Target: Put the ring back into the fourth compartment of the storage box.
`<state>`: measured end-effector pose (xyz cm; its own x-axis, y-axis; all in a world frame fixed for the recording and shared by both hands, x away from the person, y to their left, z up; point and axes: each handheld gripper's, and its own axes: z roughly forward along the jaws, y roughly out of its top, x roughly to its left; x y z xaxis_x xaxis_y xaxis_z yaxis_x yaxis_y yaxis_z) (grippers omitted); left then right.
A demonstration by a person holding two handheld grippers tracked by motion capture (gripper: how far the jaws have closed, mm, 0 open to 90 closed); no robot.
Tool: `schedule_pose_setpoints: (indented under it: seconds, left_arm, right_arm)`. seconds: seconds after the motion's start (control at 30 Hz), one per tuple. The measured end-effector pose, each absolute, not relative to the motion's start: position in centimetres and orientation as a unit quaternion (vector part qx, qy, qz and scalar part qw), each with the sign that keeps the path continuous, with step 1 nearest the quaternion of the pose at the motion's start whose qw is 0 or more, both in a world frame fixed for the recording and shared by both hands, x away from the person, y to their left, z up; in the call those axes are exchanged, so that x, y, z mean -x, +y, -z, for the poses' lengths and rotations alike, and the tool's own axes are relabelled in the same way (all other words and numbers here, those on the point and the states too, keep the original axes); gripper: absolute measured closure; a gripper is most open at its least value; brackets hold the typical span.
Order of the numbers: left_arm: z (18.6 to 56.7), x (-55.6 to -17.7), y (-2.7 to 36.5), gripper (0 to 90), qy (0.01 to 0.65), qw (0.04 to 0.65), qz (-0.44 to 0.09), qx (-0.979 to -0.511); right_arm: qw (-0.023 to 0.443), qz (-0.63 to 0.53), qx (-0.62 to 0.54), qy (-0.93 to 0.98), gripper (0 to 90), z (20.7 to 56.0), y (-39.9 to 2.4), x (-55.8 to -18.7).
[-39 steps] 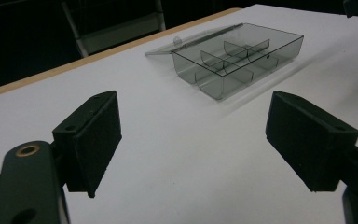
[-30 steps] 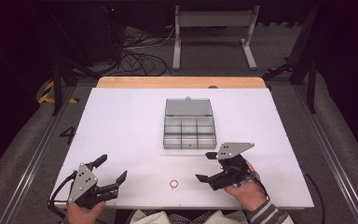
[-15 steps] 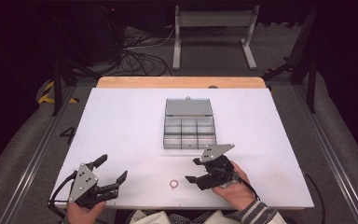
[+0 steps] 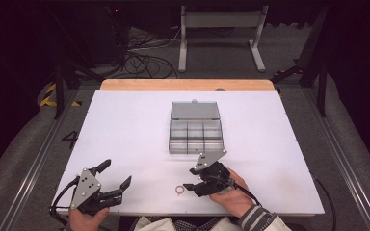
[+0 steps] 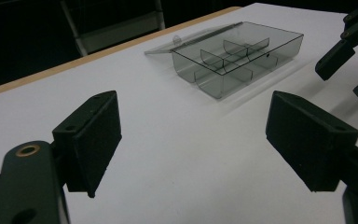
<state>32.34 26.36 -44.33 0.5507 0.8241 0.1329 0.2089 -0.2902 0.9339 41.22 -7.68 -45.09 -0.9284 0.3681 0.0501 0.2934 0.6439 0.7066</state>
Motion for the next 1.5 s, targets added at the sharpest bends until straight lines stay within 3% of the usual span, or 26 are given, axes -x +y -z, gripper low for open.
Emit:
schedule_pose_setpoints:
  seconds: [1.03,1.5]
  left_arm:
    - [44.3,-32.3,26.4,18.7,0.348,0.483,-0.318,-0.738]
    - [44.3,-32.3,26.4,18.6,0.349,0.482,-0.318,-0.738]
  right_arm:
    - [0.048,-0.351,-0.156,0.922,55.2,47.0,-4.5,-41.4]
    - [0.063,-0.331,-0.142,0.931,72.5,47.3,-4.1,-41.2]
